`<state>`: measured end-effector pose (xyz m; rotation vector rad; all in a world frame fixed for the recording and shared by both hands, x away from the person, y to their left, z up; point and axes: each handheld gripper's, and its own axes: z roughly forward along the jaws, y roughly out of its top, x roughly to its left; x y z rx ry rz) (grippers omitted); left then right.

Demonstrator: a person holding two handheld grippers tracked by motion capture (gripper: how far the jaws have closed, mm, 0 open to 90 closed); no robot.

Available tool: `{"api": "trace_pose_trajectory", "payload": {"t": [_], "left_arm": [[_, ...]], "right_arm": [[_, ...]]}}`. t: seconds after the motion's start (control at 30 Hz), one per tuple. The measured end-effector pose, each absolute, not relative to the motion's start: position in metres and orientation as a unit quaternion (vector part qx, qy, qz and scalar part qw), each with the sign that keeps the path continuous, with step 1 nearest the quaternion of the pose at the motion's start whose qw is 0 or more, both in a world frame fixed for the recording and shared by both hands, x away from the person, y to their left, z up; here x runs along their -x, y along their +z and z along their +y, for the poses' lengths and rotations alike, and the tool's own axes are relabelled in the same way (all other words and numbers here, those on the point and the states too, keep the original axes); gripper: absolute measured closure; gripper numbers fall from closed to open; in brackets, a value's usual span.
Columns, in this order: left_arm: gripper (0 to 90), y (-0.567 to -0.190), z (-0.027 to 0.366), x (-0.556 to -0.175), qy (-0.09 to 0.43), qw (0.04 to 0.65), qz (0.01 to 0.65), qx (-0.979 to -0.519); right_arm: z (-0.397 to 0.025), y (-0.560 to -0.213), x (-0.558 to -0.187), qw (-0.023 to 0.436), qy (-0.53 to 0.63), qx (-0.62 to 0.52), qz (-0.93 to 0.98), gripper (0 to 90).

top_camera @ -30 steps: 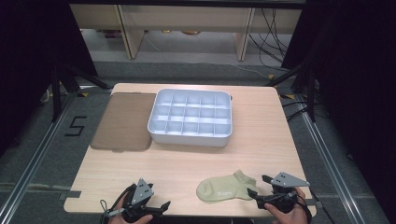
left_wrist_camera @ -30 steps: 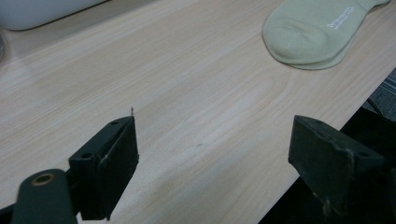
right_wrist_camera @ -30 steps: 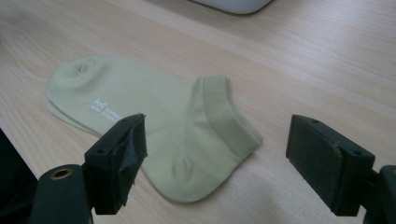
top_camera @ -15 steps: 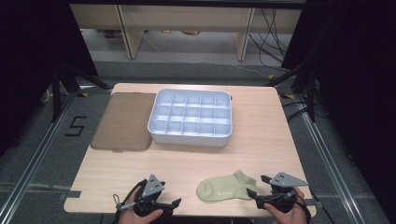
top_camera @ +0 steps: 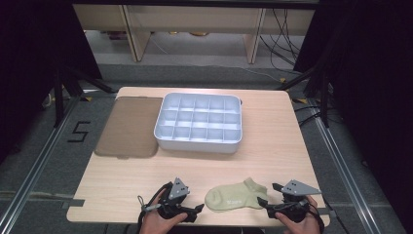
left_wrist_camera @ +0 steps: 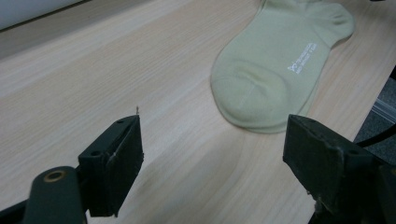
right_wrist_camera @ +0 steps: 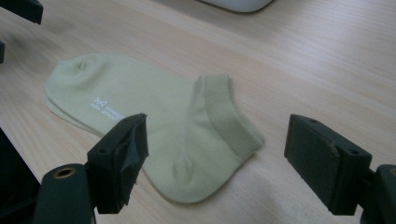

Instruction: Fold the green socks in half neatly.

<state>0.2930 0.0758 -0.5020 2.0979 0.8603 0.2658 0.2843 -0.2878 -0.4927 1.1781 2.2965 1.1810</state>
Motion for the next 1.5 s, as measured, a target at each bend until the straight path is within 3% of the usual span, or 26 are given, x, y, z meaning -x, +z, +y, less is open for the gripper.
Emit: {"api": "trace_pose_trajectory", "payload": {"t": [0.67, 0.97, 1.27, 1.37, 1.5], "left_arm": [[34.7, -0.509, 0.044, -0.314, 0.050, 0.421, 0.353, -0.834], [41.8, -0.513, 0.039, -0.312, 0.070, 0.392, 0.330, -0.856], [63.6, -0.514, 0.034, -0.305, 0.079, 0.399, 0.312, -0.859], [76.2, -0.515, 0.036, -0.306, 0.071, 0.406, 0.303, -0.859], [81.3, -0.515, 0.036, -0.305, 0.067, 0.412, 0.308, -0.855]], "right_arm": [[-0.285, -0.495, -0.285, 0.142, 0.412, -0.404, 0.804, 22.4], [-0.283, -0.493, -0.281, 0.133, 0.407, -0.413, 0.804, 22.8], [-0.282, -0.495, -0.283, 0.140, 0.412, -0.399, 0.807, 22.8], [-0.283, -0.493, -0.283, 0.143, 0.406, -0.396, 0.811, 23.4], [-0.284, -0.494, -0.284, 0.146, 0.414, -0.388, 0.810, 23.8]]}}
